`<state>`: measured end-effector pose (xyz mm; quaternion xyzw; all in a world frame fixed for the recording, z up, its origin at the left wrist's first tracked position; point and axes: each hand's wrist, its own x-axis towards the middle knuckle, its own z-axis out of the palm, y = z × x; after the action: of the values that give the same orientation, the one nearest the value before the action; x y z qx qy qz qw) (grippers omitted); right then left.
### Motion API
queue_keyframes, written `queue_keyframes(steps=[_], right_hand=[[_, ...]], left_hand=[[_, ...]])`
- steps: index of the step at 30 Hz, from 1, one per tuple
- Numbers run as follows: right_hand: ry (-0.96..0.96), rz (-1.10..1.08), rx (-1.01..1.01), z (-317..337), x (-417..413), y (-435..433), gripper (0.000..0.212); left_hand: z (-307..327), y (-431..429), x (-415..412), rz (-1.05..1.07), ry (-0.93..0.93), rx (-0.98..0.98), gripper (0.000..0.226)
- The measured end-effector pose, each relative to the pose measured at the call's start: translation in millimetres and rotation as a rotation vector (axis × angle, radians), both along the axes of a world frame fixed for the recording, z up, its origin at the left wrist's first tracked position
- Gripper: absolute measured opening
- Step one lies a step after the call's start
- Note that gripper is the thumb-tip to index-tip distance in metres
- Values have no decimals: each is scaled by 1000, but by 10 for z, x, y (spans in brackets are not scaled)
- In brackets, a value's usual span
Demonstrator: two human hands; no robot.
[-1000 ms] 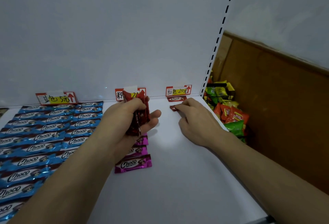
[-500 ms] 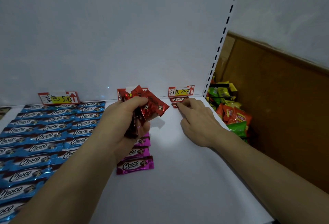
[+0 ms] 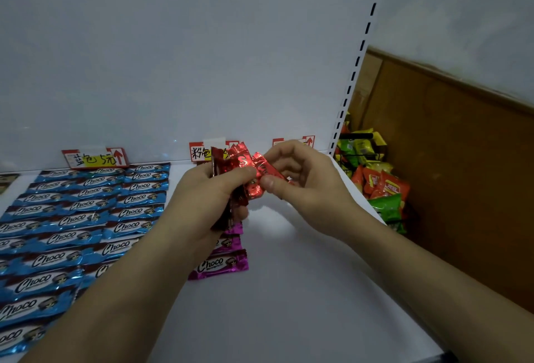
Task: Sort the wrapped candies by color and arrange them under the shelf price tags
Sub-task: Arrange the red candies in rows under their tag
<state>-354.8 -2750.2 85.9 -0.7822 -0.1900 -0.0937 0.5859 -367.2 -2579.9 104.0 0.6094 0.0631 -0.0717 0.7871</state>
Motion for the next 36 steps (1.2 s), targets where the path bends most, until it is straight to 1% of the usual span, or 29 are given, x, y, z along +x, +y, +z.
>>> queue_keyframes(steps=[2,4,6,8,10,11,12,14,15,17,19,20,22,26,29,31,33,36], right_hand=[[-61,-116,17,-17,32,-60,25],[-163,-242,-63,-66,71,-197,23],[-238,-347,-274,-106,126,-350,18],[-240,-340,-564,-155,213,-470,17],[-211,-302,-833,-199,252,-518,25],[-199,-347,-904,-205,249,-517,31],[-190,-414,-909,-189,236,-517,35],[-176,-518,-793,-139,203,-546,34],[-161,-522,-743,-136,196,-564,31],[-86,-412,-720,-166,215,-578,22],[23,-281,-789,-204,223,-549,13],[41,-256,-836,-229,221,-536,14],[24,-273,-858,-260,236,-534,16],[-17,-332,-746,-247,241,-562,16],[-65,-335,-798,-253,251,-565,11],[-82,-339,-825,-255,260,-570,12],[-83,-339,-816,-244,251,-567,16],[-76,-320,-855,-222,208,-525,30]], left_hand=[[-13,11,26,26,5,3,18],[1,54,54,67,18,-36,19],[15,94,73,80,27,-86,19],[13,118,65,67,26,-104,20],[18,117,56,50,21,-105,20],[16,114,56,45,21,-104,20],[17,115,52,43,20,-103,19],[26,111,52,39,14,-103,17],[28,106,50,36,10,-102,15],[35,98,40,26,4,-102,12],[42,94,35,17,5,-109,13],[43,100,36,15,5,-113,13],[48,112,44,17,2,-121,11],[47,111,52,12,0,-118,13],[46,100,58,7,5,-118,14],[45,96,61,6,7,-121,16],[45,95,63,4,9,-128,18],[42,103,67,5,17,-125,22]])
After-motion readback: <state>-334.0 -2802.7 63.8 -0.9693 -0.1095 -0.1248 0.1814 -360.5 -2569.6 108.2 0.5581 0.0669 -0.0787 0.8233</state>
